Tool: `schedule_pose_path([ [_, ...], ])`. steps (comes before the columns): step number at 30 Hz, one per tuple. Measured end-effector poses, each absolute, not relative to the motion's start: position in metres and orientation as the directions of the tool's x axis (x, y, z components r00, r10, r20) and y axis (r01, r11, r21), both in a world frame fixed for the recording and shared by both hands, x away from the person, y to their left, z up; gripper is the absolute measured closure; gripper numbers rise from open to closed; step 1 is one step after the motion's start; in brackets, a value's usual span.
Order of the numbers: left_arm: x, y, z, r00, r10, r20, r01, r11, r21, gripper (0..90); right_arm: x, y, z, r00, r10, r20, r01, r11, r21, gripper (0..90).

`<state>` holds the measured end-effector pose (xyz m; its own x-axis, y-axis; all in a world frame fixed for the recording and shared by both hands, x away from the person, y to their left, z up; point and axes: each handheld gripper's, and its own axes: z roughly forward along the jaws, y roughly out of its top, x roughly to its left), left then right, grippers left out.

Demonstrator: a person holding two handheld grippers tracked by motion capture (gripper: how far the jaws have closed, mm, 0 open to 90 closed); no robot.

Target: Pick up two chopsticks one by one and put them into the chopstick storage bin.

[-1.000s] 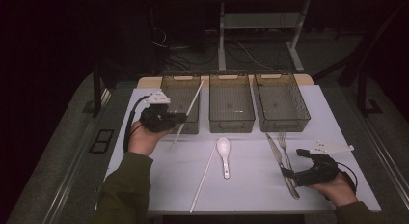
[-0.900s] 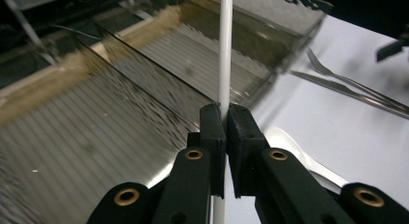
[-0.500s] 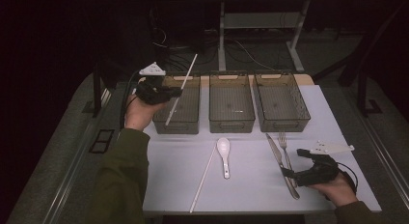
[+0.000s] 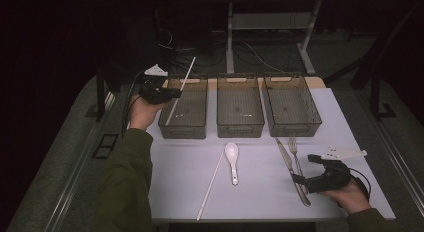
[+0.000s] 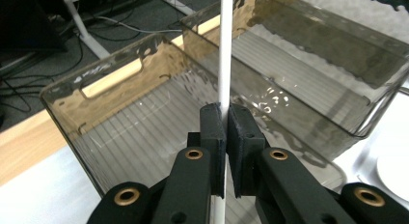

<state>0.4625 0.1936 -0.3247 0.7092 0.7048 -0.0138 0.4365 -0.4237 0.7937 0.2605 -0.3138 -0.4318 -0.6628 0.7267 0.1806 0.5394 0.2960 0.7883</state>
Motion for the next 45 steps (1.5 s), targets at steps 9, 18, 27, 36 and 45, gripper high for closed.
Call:
schedule_pose_path([
  [9,0.467,0.195,-0.349,0.691,0.722,-0.034,0.487,-0.43,0.76,84.8,0.26,-0.314,-0.432,-0.664,0.726,0.18,0.539,0.297,0.789,0.8],
  [18,0.473,0.195,-0.37,0.669,0.741,-0.057,0.529,-0.421,0.736,84.7,0.261,-0.314,-0.432,-0.662,0.727,0.18,0.541,0.297,0.787,0.8],
  [27,0.481,0.186,-0.383,0.634,0.772,-0.047,0.571,-0.427,0.701,84.2,0.261,-0.315,-0.432,-0.662,0.728,0.181,0.543,0.298,0.785,0.8],
  [36,0.484,0.183,-0.387,0.619,0.785,-0.034,0.588,-0.434,0.682,83.6,0.261,-0.315,-0.433,-0.663,0.726,0.182,0.542,0.299,0.785,0.8],
  [45,0.483,0.184,-0.386,0.611,0.79,-0.042,0.59,-0.419,0.69,77.3,0.261,-0.314,-0.432,-0.663,0.726,0.183,0.544,0.299,0.784,0.8],
])
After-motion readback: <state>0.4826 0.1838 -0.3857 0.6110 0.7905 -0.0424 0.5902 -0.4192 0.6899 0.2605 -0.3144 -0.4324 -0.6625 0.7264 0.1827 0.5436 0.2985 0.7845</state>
